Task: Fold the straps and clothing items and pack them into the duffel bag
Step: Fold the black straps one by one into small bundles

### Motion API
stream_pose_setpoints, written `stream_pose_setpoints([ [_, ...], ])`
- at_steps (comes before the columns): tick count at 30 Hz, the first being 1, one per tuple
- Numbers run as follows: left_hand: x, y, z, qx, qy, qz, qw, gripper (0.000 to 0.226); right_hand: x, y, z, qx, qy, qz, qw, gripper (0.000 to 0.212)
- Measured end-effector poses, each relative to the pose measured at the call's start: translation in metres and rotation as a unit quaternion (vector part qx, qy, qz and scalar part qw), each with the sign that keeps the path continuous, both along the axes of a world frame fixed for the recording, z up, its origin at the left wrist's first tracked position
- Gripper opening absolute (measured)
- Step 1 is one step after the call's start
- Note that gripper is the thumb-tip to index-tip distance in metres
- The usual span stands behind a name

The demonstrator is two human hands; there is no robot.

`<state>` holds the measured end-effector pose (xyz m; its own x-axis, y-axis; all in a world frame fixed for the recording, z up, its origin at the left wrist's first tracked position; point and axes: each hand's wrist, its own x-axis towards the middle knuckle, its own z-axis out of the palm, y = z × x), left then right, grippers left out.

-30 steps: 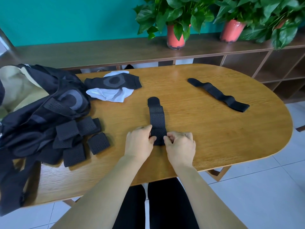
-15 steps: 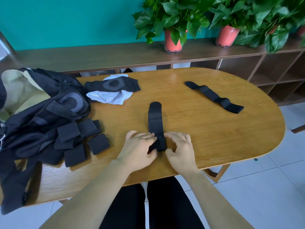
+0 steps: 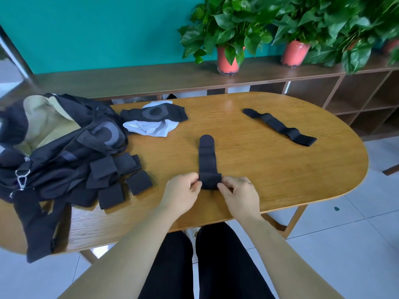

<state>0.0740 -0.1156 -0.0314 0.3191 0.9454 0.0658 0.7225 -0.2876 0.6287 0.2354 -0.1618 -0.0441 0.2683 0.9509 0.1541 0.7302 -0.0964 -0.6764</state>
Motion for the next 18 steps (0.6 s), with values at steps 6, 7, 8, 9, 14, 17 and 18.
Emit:
stream_pose_setpoints([
  [6,0.011,0.006,-0.003,0.021,-0.015,0.068,0.997,0.013,-0.015,0.013,0.002,0.002,-0.012,-0.069,0.998,0.017],
  [7,0.012,0.006,-0.003,0.019,-0.02,0.075,0.997,0.017,-0.016,0.015,0.001,0.005,-0.017,-0.074,0.997,0.017],
  [8,0.012,0.007,-0.004,0.02,-0.02,0.08,0.996,0.021,-0.018,0.017,-0.001,0.009,-0.02,-0.08,0.997,0.017],
  [9,0.012,0.008,-0.004,0.022,-0.016,0.082,0.996,0.024,-0.019,0.018,-0.003,0.012,-0.022,-0.087,0.996,0.017],
  [14,0.014,0.015,-0.007,0.031,0.035,0.082,0.996,0.032,-0.021,0.023,-0.01,0.021,-0.051,-0.101,0.993,0.018],
  [17,0.015,0.017,-0.007,0.028,0.048,0.081,0.995,0.037,-0.021,0.025,-0.012,0.016,-0.064,-0.098,0.993,0.018],
  [18,0.015,0.018,-0.007,0.026,0.052,0.079,0.995,0.041,-0.021,0.026,-0.012,0.011,-0.068,-0.097,0.993,0.018],
])
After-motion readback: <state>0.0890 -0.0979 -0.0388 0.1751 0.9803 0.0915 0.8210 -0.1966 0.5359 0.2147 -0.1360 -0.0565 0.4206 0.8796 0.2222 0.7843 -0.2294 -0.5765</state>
